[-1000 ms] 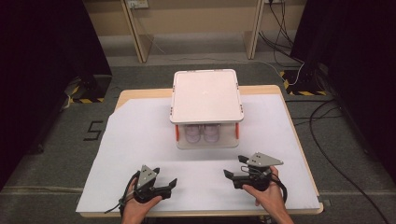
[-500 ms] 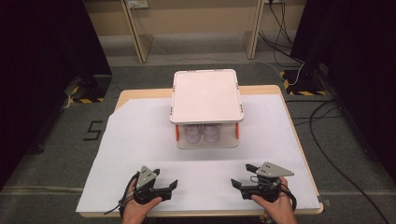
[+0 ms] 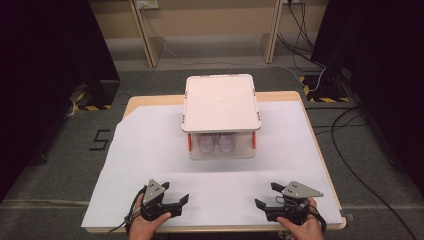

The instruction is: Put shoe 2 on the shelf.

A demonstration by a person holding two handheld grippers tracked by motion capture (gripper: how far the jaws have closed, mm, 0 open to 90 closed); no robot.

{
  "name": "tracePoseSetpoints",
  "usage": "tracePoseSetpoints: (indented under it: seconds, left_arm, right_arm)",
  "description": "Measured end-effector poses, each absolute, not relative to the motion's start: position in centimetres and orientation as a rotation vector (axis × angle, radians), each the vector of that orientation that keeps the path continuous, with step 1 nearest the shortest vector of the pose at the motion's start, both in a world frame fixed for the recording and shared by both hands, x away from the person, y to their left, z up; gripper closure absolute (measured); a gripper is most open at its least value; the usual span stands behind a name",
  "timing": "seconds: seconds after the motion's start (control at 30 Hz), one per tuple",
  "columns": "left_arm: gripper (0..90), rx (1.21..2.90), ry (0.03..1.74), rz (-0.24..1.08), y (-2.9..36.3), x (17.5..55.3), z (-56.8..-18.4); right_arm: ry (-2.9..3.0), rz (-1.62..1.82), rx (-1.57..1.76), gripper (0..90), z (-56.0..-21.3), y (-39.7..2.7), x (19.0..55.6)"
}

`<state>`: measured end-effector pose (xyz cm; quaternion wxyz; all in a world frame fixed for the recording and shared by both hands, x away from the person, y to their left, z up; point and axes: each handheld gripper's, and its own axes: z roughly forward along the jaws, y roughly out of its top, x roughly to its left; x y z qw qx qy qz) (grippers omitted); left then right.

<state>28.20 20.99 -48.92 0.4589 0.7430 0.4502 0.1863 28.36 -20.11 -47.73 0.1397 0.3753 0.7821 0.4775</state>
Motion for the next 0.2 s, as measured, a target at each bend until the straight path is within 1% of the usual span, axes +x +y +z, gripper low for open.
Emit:
tracePoseSetpoints:
  seconds: [0.2]
  left_arm:
    - [15.0,1.839,1.101,0.458,20.88,28.23,-48.93]
  right_arm:
    - [2.256,1.372,1.092,17.0,-47.82,-20.47,28.21]
